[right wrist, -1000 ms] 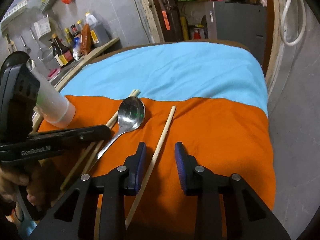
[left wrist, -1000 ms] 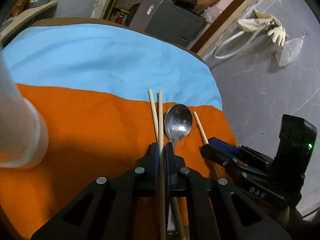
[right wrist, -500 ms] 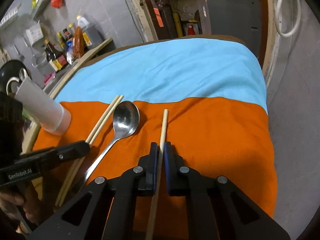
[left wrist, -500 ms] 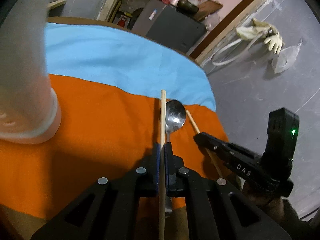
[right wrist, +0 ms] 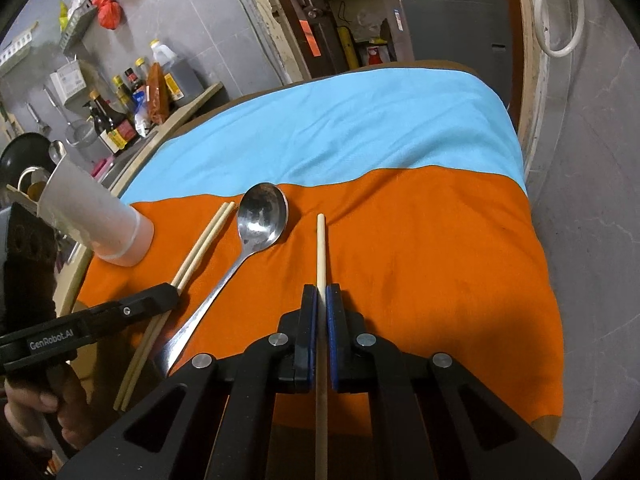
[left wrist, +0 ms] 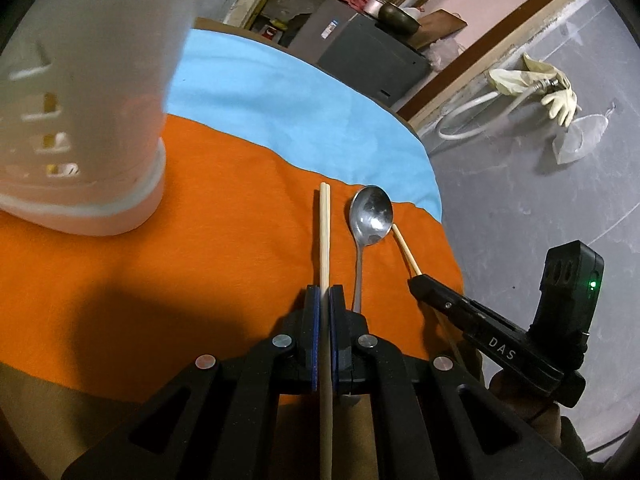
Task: Organize utensils
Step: 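Close the left tool on a chopstick while the right tool grasps another chopstick, then lift both chopsticks and carry them over the white caddy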
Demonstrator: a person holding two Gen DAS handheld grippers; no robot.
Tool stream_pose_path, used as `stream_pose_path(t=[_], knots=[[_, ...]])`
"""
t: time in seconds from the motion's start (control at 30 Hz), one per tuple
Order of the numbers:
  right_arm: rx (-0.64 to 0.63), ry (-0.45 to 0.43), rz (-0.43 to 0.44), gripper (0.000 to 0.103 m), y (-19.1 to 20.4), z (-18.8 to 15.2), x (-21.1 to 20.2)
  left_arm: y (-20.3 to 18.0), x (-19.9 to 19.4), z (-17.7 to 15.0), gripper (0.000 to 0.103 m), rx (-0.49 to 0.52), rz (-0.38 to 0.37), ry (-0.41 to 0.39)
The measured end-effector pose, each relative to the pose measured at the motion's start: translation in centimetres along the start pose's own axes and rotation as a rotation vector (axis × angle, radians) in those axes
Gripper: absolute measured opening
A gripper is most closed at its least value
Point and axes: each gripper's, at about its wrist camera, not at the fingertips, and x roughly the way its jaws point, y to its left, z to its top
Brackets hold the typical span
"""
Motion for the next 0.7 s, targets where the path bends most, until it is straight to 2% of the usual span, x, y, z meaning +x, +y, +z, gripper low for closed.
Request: stream_pose_path(t=[0.7], knots=[[0.018,0.001,0.016,0.003,-0.2,-0.1,0.1,1.1,-0.5,0.7,0.002,-0.062,-0.046,0.051]])
